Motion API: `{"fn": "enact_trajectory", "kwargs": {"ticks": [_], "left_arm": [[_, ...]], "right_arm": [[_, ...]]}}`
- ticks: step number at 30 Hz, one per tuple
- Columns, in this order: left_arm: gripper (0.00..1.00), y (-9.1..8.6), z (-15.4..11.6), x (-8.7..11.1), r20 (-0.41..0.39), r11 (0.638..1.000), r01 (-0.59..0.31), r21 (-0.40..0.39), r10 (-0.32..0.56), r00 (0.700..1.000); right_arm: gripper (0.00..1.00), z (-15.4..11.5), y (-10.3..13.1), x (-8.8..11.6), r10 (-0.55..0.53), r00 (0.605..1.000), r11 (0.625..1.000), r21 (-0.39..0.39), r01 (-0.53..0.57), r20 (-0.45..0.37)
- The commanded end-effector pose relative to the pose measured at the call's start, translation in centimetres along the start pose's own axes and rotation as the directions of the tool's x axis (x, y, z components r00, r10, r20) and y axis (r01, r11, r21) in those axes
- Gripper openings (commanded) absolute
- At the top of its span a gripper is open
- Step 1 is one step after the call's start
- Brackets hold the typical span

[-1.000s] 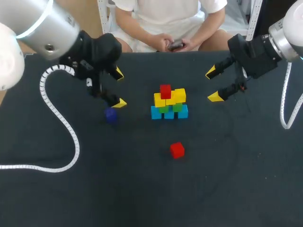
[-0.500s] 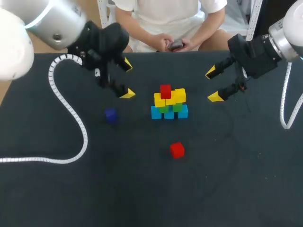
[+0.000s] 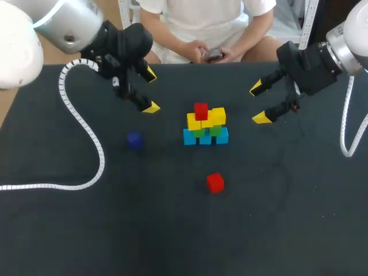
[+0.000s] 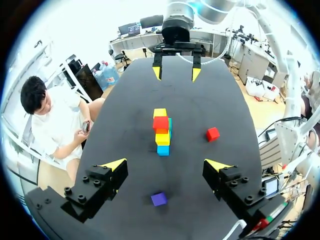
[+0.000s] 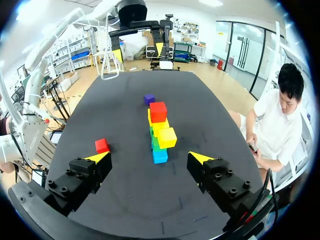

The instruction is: Place the blue cubes, place green cubes on the blue cubes, place the yellow cubes on the green cubes, then place the red cubes on the yellow cubes, and place purple cube on the red cubes.

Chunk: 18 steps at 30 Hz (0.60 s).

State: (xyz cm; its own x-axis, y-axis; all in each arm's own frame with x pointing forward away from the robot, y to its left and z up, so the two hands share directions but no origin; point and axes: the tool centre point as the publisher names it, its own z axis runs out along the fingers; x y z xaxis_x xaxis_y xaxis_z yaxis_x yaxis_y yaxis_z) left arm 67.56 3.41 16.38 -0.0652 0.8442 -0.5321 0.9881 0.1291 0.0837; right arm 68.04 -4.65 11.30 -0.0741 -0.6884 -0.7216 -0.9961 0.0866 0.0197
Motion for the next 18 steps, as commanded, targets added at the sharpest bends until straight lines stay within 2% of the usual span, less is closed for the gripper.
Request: {"fn": "enact_trajectory", "kwargs": {"ticks": [1, 18], "left_arm": [[1.00, 0.04, -0.18, 0.29, 0.001, 1.000, -0.005, 0.000, 0.005, 1.000], [1.00, -0.12, -0.36, 0.65, 0.000, 1.000, 0.011, -0.005, -0.011, 1.000]], "right_arm": [[1.00, -0.03, 0.11, 0.02, 0.000, 1.000, 1.000, 0.003, 0.000, 0.001], [1.00, -0.03, 0.11, 0.02, 0.000, 1.000, 1.000, 0.003, 0.000, 0.001]]}}
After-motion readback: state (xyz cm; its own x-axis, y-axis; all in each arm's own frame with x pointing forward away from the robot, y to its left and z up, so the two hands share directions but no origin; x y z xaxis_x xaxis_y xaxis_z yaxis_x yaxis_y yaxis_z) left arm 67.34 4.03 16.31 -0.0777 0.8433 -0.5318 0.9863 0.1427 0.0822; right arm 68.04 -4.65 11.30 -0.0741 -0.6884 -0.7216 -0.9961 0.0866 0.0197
